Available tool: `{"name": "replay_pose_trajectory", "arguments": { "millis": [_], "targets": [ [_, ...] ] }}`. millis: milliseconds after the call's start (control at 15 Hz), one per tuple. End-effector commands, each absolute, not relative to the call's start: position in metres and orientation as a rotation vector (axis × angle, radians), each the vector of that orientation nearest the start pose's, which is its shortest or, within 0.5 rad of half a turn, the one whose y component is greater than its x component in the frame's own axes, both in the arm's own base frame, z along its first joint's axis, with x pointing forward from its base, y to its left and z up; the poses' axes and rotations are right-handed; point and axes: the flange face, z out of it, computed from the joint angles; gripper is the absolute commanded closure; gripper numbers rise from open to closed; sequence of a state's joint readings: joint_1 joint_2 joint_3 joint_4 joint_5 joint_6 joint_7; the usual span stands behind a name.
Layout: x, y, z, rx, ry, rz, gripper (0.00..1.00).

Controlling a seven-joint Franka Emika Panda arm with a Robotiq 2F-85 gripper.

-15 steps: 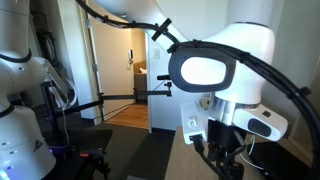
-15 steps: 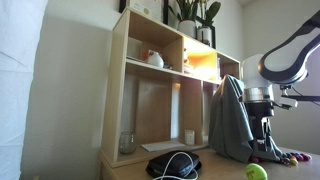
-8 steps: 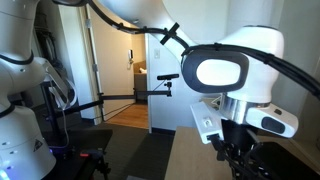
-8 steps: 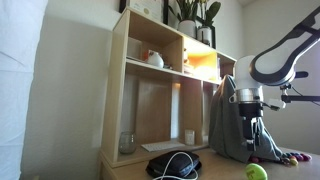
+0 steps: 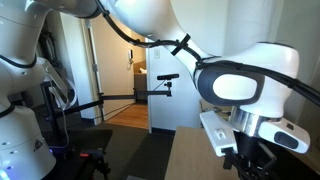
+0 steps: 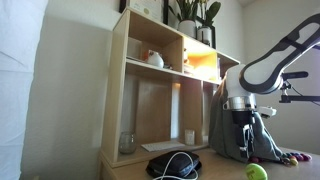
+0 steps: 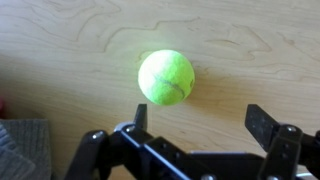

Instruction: Lift up the object and put it down

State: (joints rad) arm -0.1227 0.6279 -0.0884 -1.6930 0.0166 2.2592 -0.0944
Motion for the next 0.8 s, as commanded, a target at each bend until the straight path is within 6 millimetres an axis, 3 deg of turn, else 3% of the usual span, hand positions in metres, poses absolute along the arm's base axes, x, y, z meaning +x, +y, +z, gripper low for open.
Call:
{"name": "replay_pose_trajectory", "arguments": {
  "millis": [0, 733],
  "targets": [
    [0.6593, -0.1351, 0.226, -3.165, 0.178, 0.106, 0.0],
    [0.6618, -0.1355, 0.2263, -3.166, 0.177, 0.106, 0.0]
  ]
}}
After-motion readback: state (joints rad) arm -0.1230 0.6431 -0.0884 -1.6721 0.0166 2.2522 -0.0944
